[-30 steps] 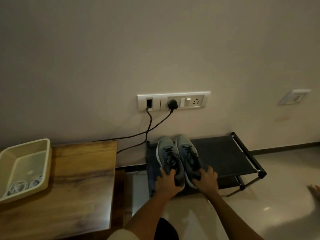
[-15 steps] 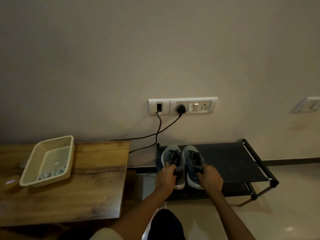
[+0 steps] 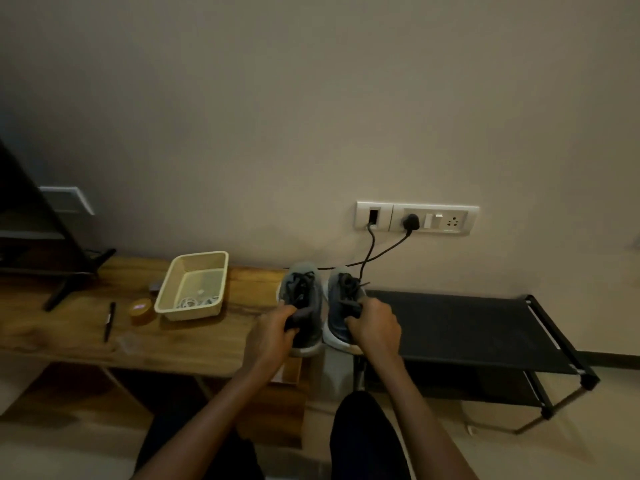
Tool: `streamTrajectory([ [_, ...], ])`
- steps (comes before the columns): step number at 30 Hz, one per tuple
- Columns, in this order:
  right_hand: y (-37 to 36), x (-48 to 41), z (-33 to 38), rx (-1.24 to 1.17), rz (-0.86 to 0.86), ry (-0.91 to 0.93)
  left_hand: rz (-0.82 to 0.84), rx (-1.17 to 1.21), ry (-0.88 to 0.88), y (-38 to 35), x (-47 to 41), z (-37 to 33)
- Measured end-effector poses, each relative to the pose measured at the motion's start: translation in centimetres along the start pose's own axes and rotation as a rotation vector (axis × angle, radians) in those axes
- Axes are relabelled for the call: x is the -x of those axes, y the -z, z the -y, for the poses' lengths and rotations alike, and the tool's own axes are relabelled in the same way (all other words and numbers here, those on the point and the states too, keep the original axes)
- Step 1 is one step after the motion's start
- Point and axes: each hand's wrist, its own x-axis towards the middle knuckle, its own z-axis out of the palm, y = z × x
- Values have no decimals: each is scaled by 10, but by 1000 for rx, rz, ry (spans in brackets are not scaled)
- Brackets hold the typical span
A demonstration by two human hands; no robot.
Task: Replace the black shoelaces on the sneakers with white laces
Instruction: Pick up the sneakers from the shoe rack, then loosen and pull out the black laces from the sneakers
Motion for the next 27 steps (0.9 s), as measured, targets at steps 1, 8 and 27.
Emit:
streamTrajectory([
  [1,-9,2,9,-17,2,19,-15,5,19,7,3,11],
  [8,-88,10,47,-60,33,130,-40,-12,145,24,18,93],
  [27,-150,3,52,5,396,155,76,-156,413,9,35,131],
])
